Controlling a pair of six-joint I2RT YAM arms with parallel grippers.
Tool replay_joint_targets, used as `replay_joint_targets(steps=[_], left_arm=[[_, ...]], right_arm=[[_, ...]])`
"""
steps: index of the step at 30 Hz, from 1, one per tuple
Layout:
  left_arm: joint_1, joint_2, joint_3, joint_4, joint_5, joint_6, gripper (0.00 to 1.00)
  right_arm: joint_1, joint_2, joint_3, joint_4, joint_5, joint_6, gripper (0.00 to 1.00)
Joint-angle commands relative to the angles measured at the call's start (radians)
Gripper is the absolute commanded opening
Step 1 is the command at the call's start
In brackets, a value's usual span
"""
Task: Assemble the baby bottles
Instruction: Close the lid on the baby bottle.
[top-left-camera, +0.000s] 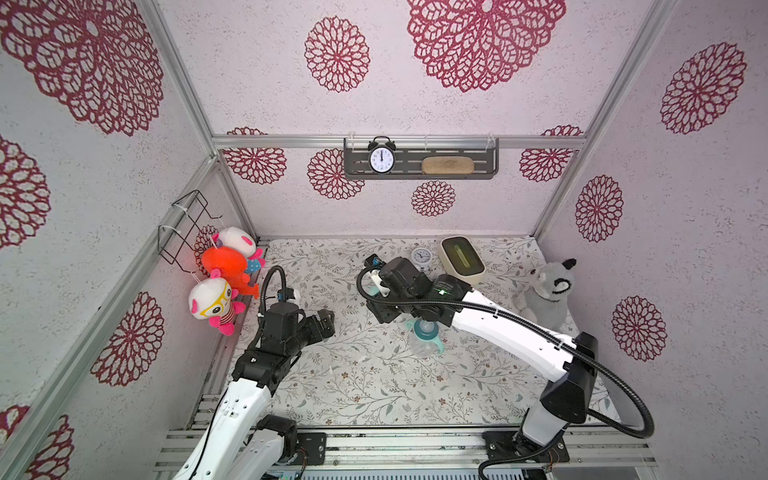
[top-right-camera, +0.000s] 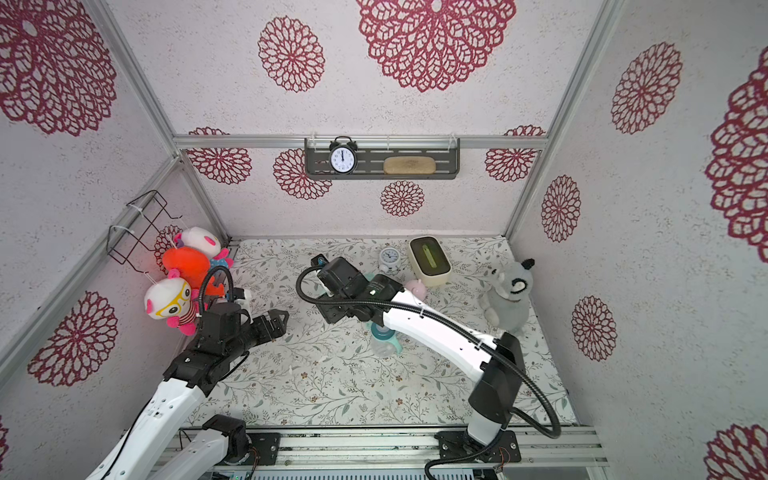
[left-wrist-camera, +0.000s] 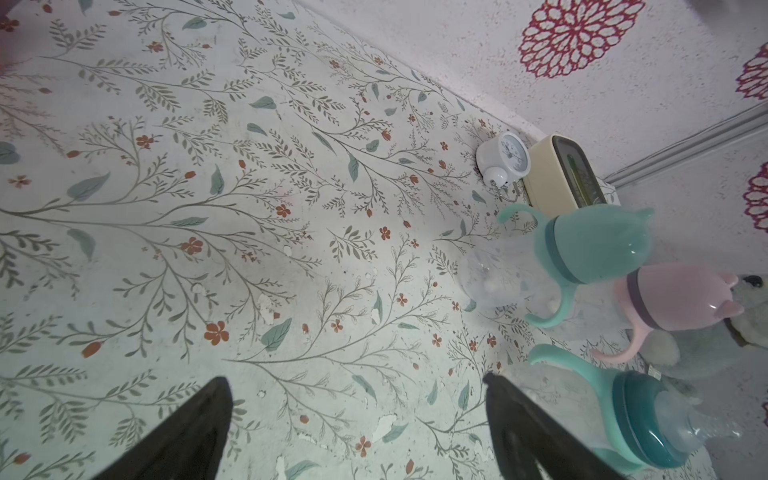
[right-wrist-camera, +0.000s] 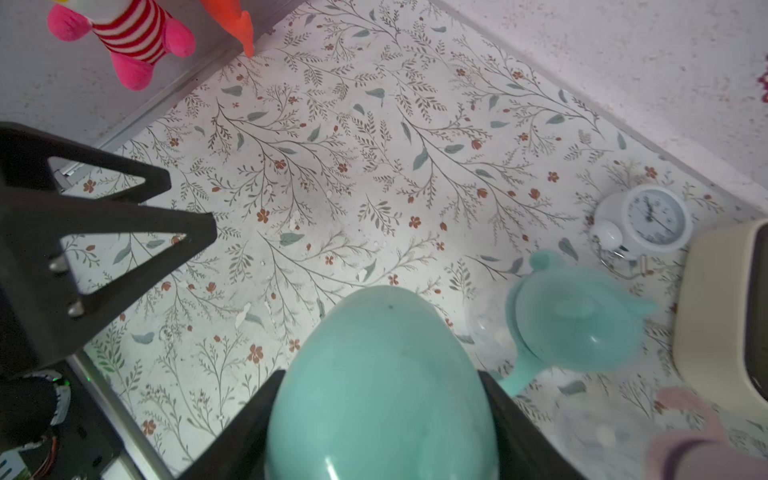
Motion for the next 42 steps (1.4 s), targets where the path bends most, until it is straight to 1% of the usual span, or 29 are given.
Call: replay_joint_targets(steps=[1, 5, 7, 13, 26, 32, 42], left_arm=[[-0.046, 0.027, -0.011, 0.099, 0.032, 0.028, 0.98], [-0.124, 0.070, -0.004, 0.148, 0.019, 0.054, 0.98], [-0.145, 0.083, 0.006, 0.151, 0.009, 0.057, 0.98], [-0.155, 0.096, 0.010, 0.150, 0.013, 0.056, 0.98], [-0.158, 0.099, 0.003, 0.153, 0.026, 0.055, 0.98], [-0.159, 0.100, 0.002, 0.150, 0.026, 0.059, 0.98], [-0.159, 0.110, 0.003, 0.153, 0.024, 0.063, 0.98]], right_arm=[[-0.005, -0.088, -0.014, -0.158, 0.092, 0.014, 0.68], [-0.036, -0.166, -0.085, -0.182, 0.085, 0.014, 0.68], [-0.060, -0.201, -0.134, -0.171, 0.065, 0.012, 0.68], [-0.122, -0.271, -0.270, -0.110, -0.013, -0.021, 0.68], [-0.185, -0.281, -0.419, -0.002, -0.093, -0.041, 0.68], [-0.217, -0.257, -0.436, 0.008, -0.123, -0.053, 0.68], [-0.219, -0.224, -0.453, 0.017, -0.154, -0.048, 0.68]])
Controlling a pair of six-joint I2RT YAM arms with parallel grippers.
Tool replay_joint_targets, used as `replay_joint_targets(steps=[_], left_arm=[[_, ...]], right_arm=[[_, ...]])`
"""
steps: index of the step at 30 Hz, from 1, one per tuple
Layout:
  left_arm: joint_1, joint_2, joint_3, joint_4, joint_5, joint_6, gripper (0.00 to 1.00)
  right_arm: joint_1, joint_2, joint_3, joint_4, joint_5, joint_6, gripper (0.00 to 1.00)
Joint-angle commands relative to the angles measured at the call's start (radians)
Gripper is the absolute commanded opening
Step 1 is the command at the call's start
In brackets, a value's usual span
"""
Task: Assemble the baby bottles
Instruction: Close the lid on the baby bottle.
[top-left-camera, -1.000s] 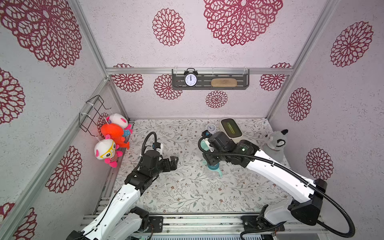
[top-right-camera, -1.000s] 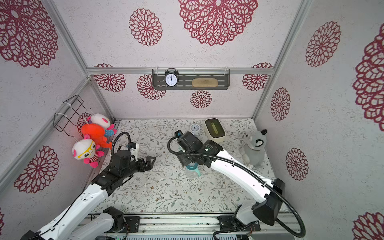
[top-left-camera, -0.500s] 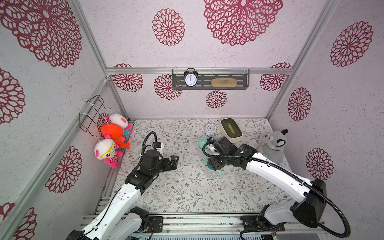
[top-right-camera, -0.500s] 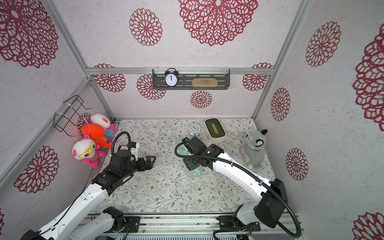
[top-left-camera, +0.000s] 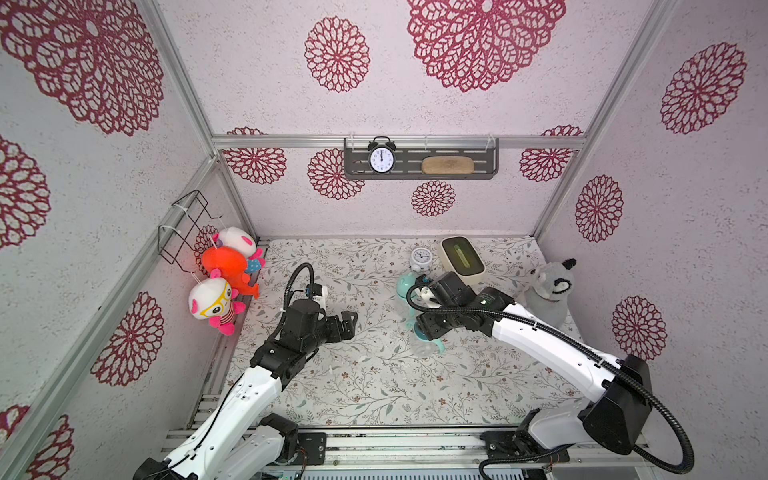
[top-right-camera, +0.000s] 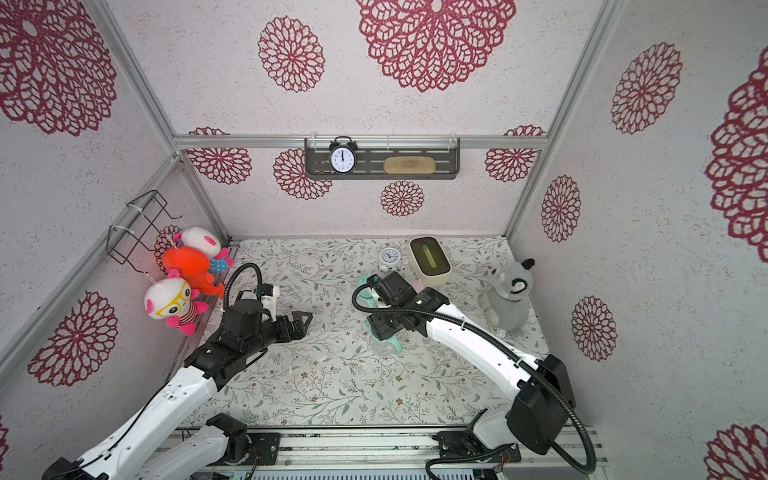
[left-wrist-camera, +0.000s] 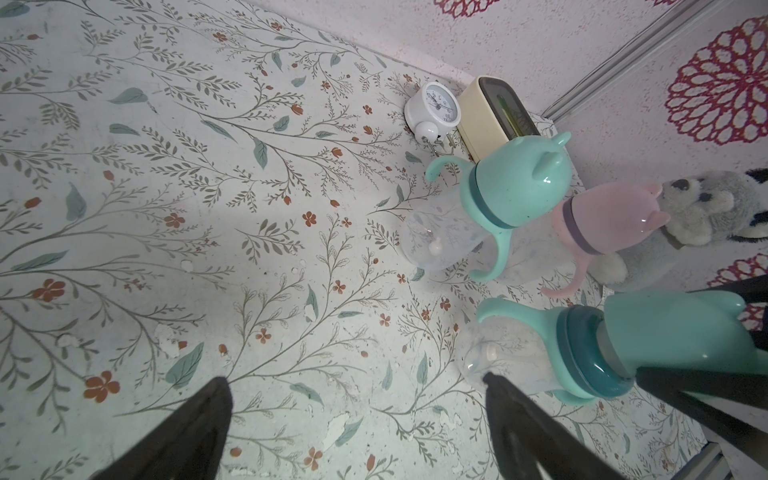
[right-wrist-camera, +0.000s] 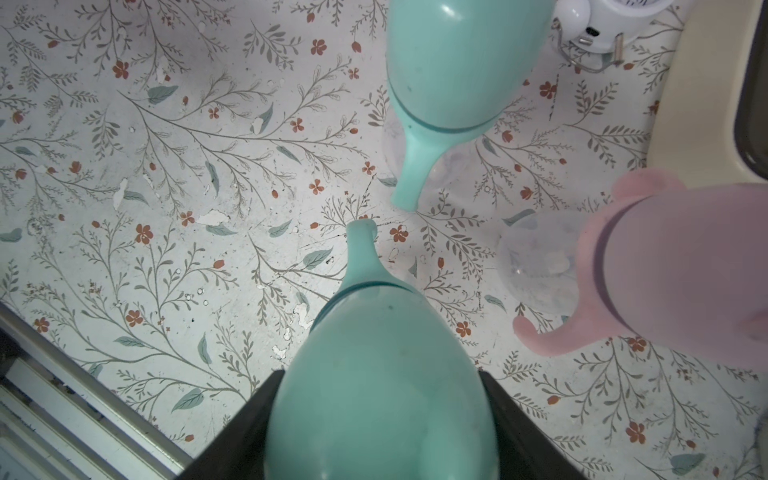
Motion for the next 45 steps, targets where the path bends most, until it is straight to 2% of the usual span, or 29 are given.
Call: replay_joint_targets(steps=[1, 18, 45], left_arm=[[-0.005, 0.005, 0.006, 0.019, 0.003, 0.018, 0.98], [-0.005, 0.012, 0.001, 0.020, 0.000, 0.025, 0.98], [-0.005, 0.019, 0.002, 0.023, -0.008, 0.034, 0.98]], right_arm=[[-0.003, 0.008, -0.008, 0.017, -0.009, -0.016, 0.68], [-0.003, 0.020, -0.056, 0.026, -0.010, -0.003, 0.68], [0.001, -0.100, -0.111, 0.187, 0.037, -0.026, 0.71]])
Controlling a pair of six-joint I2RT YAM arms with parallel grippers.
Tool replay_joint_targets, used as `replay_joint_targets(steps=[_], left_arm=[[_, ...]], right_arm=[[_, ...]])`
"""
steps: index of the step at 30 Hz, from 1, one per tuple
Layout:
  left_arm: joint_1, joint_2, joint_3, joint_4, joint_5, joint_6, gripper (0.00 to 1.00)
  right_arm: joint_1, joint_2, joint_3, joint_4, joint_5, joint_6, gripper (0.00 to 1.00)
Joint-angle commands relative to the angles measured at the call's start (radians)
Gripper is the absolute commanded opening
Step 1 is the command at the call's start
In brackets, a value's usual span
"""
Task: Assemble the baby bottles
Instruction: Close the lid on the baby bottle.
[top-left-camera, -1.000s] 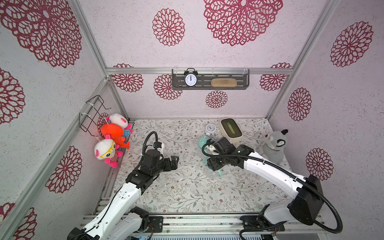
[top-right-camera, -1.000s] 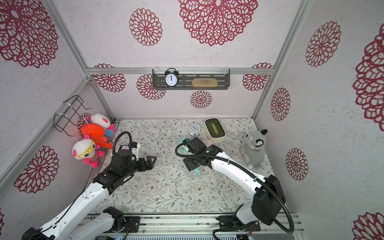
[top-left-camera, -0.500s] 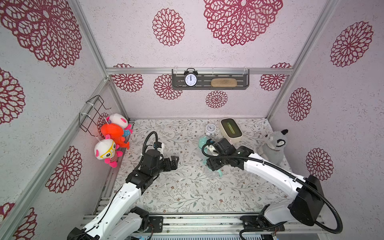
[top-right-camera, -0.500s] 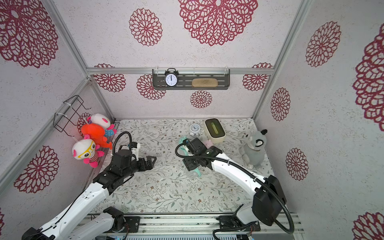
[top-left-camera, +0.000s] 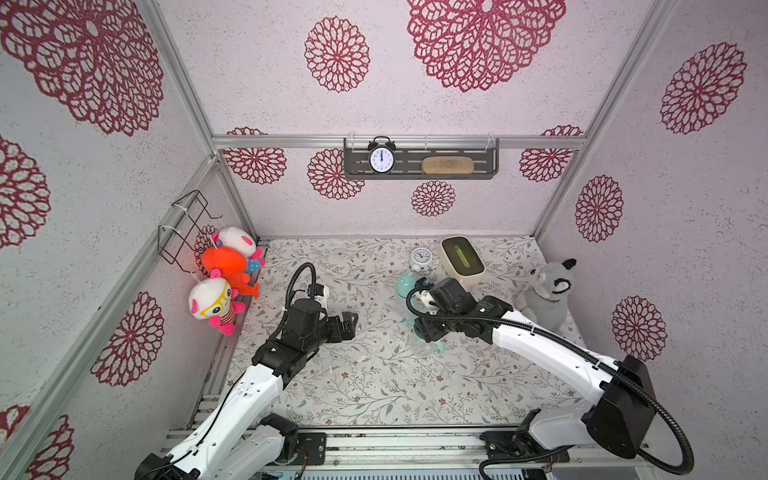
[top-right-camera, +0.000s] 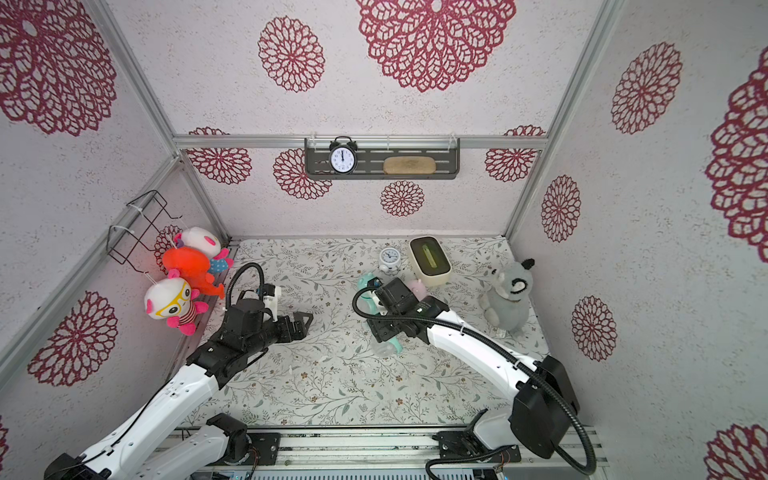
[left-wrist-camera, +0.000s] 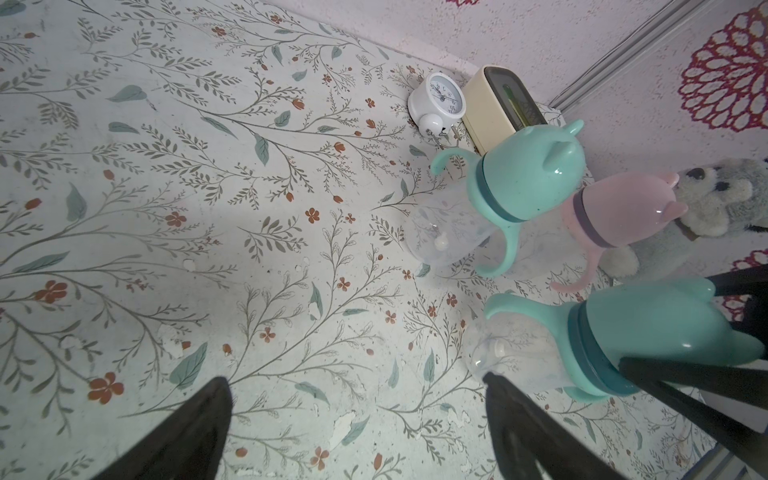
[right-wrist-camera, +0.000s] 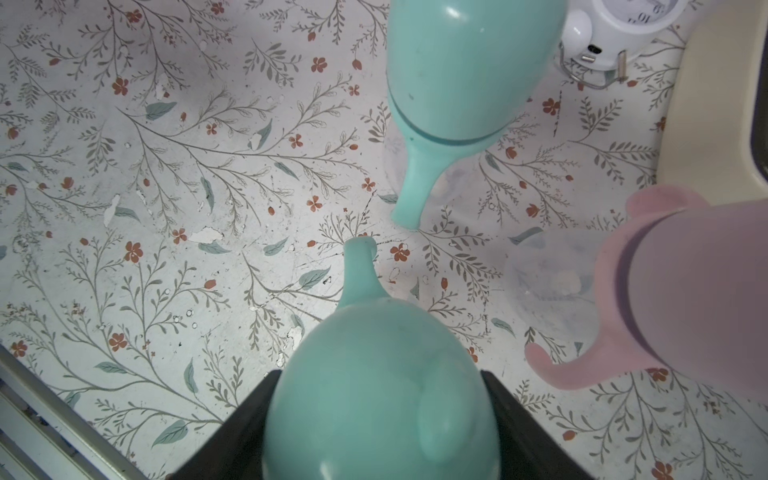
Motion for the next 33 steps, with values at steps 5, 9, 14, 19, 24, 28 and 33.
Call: replay_joint_targets(steps=[5, 9, 14, 19, 24, 28, 33], left_arm=[[-0.005, 0.004, 0.001, 0.021, -0.004, 0.013, 0.98], [-0.005, 0.003, 0.001, 0.022, -0.004, 0.012, 0.98], [-0.005, 0.003, 0.004, 0.022, -0.002, 0.013, 0.98], [-0.005, 0.005, 0.004, 0.024, -0.001, 0.011, 0.98], [-0.006, 0.005, 0.009, 0.018, -0.002, 0.014, 0.98], [-0.005, 0.005, 0.009, 0.019, -0.002, 0.015, 0.98], [-0.006, 0.007, 0.012, 0.017, -0.001, 0.015, 0.98]], right_arm=[[0.003, -0.074, -0.010, 0.046, 0.017, -0.015, 0.72], [0.010, -0.078, -0.025, 0.040, 0.018, -0.014, 0.72], [0.019, -0.082, -0.052, 0.051, 0.016, -0.008, 0.72], [0.024, -0.079, -0.077, 0.074, 0.012, -0.005, 0.72], [0.027, -0.075, -0.093, 0.091, 0.007, 0.004, 0.72], [0.028, -0.074, -0.103, 0.093, 0.014, 0.006, 0.72], [0.027, -0.054, -0.075, 0.058, 0.024, 0.005, 0.72]])
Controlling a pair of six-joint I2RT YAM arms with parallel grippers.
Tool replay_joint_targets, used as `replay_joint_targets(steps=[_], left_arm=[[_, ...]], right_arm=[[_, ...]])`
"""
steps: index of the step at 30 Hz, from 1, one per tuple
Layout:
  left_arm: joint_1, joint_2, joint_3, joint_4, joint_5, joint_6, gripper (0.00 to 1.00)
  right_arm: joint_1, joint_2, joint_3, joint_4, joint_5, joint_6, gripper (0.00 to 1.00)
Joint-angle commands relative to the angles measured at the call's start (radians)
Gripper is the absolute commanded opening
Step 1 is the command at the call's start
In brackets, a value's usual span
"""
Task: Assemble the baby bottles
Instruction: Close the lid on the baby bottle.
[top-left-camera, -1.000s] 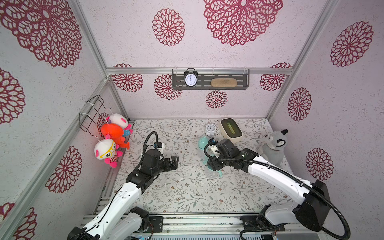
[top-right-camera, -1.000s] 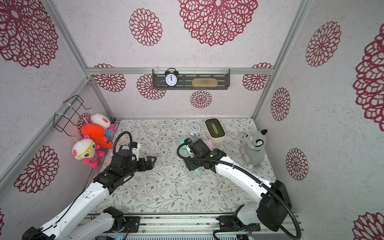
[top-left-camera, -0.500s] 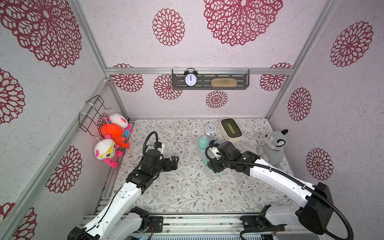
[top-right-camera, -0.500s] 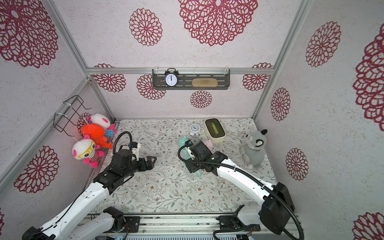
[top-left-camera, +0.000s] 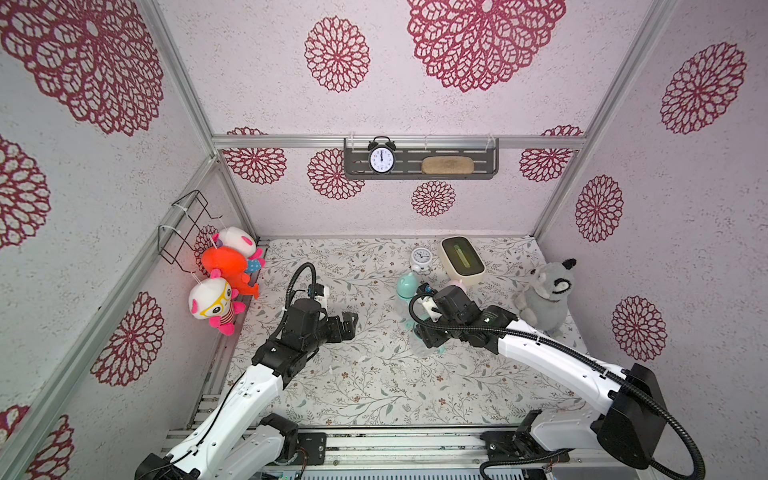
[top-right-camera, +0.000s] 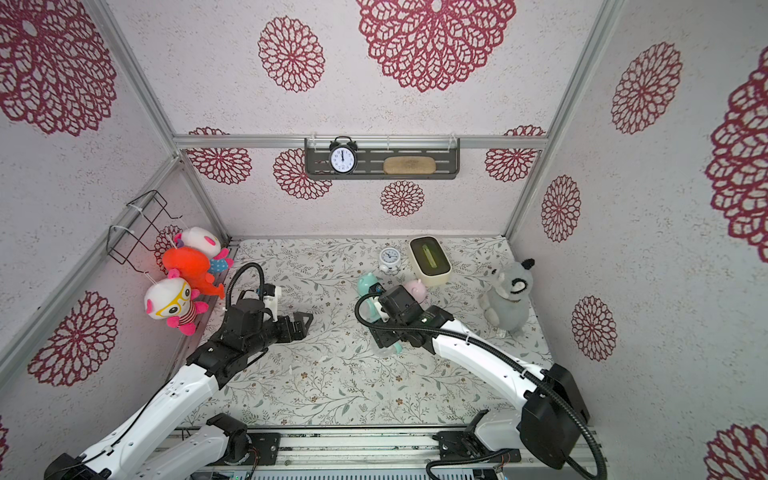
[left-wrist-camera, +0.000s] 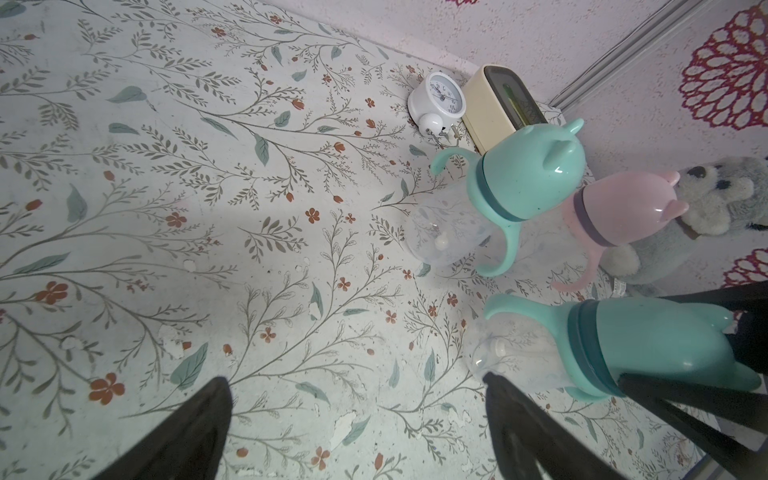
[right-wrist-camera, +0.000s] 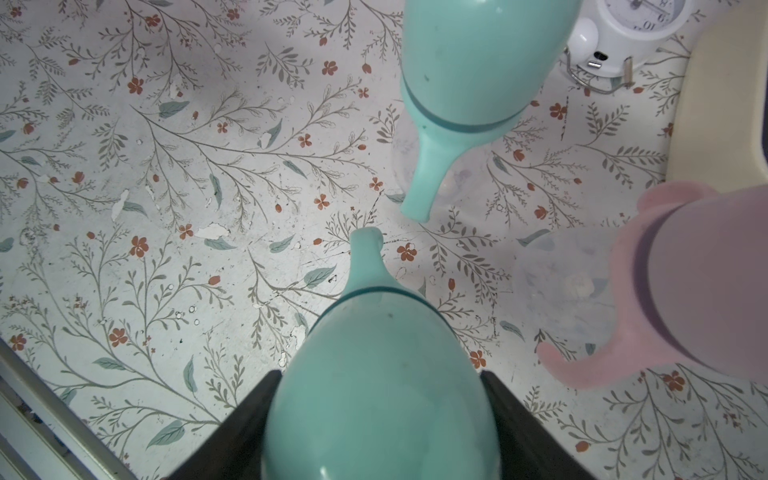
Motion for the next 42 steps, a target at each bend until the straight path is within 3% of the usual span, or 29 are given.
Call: replay_joint_targets(steps=[1, 23, 42], left_arm=[[-0.006, 0.006, 0.012, 0.018, -0.001, 0.012, 0.98], [-0.006, 0.006, 0.010, 0.015, 0.002, 0.016, 0.98], [-0.006, 0.003, 0.012, 0.007, -0.004, 0.018, 0.98]], right_arm=[[0.006, -0.001, 0.036, -0.038, 0.027, 0.000, 0.72], [0.008, 0.103, 0.127, -0.171, 0.025, -0.010, 0.72], [0.023, 0.082, 0.040, -0.121, 0.031, 0.026, 0.72]])
